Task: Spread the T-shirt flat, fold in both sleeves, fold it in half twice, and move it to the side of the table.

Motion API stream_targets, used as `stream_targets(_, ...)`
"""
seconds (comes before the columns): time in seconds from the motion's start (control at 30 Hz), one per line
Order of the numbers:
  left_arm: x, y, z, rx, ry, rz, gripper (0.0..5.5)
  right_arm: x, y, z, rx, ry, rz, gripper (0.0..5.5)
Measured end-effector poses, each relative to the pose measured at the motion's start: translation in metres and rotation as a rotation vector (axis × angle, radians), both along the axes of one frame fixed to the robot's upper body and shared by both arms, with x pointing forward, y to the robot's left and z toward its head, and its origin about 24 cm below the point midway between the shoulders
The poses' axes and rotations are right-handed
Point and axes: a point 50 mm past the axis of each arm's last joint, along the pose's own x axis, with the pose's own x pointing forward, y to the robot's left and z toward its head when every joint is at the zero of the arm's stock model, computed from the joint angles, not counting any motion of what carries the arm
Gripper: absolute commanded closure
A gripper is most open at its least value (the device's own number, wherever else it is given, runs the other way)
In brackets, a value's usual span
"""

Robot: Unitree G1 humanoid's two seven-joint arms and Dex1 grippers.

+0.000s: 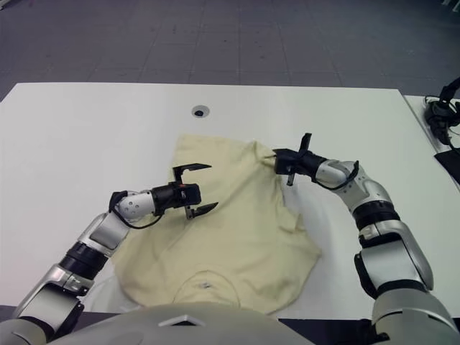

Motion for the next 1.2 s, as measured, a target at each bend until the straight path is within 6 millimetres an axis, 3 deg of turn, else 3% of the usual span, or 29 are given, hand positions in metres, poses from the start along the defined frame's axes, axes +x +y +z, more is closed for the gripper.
stream_targets(0.23, 0.0, 0.0, 0.0, -0.001, 0.001, -0.001, 0.1, 0.012, -0.01, 0.008, -0.03, -0.034, -0.064, 5.48)
stream_targets(0.6, -0.001, 0.0, 0.0, 0.0, 0.001, -0.003, 0.1, 0.012, -0.011, 0.003, -0.042, -0.013, -0.067, 5.48)
stream_targets(0.93, -0.001, 0.0, 0.0, 0.001, 0.001, -0.007, 0.1, 0.03, -0.013, 0.011, -0.169, -0.147, -0.141, 5.48)
stream_targets(1.2, -0.002, 0.0, 0.0, 0.001, 0.001, -0.006, 0.1, 0.03, -0.015, 0.007, -0.176, -0.188, -0.163, 4.19)
